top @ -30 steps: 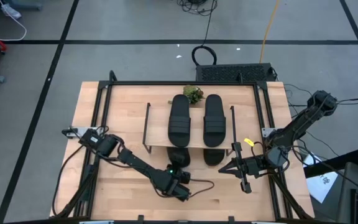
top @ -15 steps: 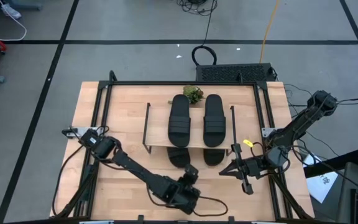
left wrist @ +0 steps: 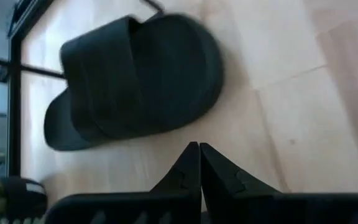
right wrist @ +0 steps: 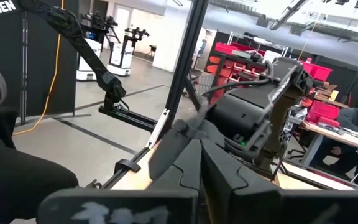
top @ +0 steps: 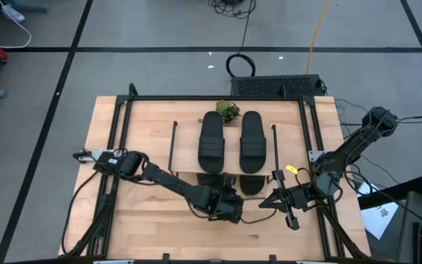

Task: Pick and place slides into the shelf
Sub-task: Put the black slipper under the shelf, then return to Home Position

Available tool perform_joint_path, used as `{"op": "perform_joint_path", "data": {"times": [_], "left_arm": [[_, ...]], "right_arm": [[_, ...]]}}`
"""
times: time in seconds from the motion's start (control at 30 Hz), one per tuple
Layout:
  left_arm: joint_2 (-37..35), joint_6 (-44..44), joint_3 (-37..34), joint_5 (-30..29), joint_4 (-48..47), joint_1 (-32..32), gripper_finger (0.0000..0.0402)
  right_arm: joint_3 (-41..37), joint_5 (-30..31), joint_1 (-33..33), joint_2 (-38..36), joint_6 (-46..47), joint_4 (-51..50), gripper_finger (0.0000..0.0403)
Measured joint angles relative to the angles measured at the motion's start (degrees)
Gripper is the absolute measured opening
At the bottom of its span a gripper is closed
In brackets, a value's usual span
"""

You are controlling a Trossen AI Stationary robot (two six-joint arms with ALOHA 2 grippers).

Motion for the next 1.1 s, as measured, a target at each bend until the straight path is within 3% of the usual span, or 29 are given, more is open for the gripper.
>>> {"op": "perform_joint_path", "data": {"times": [0.57, 0.83, 1.1], "left_arm": [[1.95, -6.16, -0.20, 5.75, -6.71, 0.90, 0.0000], [5.76, 1.12, -0.61, -7.94, -7.36, -3.20, 0.0000], [5.73, -1.75, -0.36, -14.12, -10.11, -4.93, 0.0000]], "right_arm": [[0.00, 0.00, 0.00, 0.00, -0.61, 0.41, 0.0002], [-0.02, -0.02, 0.00, 0.00, -0.60, 0.45, 0.0002], [-0.02, -0.02, 0.00, -0.02, -0.61, 0.45, 0.0002]]}}
